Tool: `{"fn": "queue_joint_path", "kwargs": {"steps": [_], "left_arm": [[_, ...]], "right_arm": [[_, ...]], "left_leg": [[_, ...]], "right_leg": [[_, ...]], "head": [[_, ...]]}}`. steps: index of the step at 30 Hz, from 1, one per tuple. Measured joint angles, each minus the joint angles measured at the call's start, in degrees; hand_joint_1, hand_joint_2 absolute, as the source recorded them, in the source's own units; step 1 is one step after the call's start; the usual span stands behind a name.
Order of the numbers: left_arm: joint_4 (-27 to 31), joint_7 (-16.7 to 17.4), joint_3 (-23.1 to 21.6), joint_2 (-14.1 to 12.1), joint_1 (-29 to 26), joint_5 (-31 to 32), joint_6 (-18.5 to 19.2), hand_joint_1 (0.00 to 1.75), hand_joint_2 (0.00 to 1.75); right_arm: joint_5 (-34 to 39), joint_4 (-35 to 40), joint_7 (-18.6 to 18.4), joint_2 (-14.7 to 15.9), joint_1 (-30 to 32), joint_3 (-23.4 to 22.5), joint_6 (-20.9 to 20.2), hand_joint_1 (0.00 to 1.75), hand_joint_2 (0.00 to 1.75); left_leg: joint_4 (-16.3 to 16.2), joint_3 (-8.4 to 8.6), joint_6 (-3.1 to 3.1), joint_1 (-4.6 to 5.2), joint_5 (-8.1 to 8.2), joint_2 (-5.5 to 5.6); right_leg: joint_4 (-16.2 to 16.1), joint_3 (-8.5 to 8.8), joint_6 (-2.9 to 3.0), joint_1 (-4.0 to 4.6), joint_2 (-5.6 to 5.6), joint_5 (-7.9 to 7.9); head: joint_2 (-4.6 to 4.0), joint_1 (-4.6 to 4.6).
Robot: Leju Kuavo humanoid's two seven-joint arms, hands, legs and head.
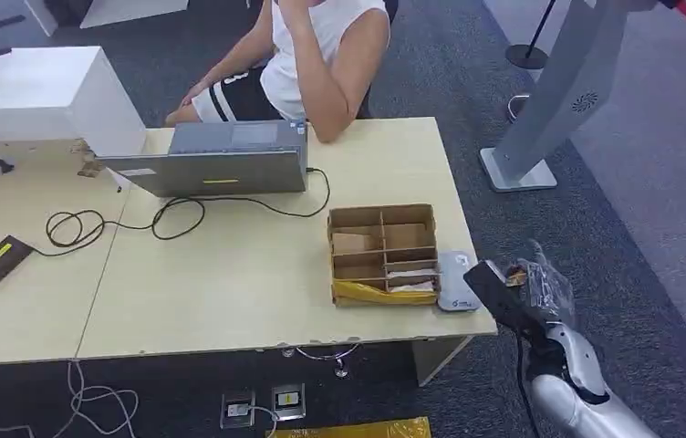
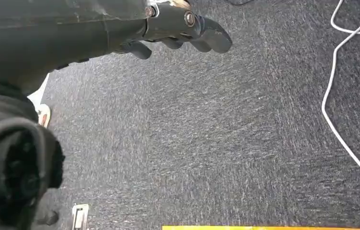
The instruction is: Pass the card to the sensor for recognition and then transmit it.
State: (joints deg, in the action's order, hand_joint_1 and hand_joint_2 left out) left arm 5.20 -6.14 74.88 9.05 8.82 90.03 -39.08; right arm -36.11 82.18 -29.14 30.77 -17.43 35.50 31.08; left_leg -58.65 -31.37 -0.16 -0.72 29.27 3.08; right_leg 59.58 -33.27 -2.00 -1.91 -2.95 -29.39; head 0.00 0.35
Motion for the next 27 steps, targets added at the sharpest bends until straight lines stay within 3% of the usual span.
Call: {"fn": "queue_joint_path", "kwargs": {"steps": [10,27], "left_arm": [[0.0,0.0,-1.2,0.0,0.0,0.0,0.2,0.0,0.0],[0.0,1.0,-2.7,0.0,0.0,0.0,0.6,0.0,0.0]], "right_arm": [[-0.9,-2.2,0.3,-0.7,0.9,0.0,-3.5,1.75,1.75],[-3.9,-4.0,2.1,-2.8,-0.2,0.4,-4.0,1.75,1.75]], "left_leg": [[0.0,0.01,0.0,0.0,0.0,0.0],[0.0,-0.01,0.0,0.0,-0.01,0.0]], "right_leg": [[0.0,0.0,0.0,0.0,-0.02,0.0],[0.0,0.01,0.0,0.0,-0.02,0.0]], "head": [[0.0,0.0],[0.0,0.02]]}}
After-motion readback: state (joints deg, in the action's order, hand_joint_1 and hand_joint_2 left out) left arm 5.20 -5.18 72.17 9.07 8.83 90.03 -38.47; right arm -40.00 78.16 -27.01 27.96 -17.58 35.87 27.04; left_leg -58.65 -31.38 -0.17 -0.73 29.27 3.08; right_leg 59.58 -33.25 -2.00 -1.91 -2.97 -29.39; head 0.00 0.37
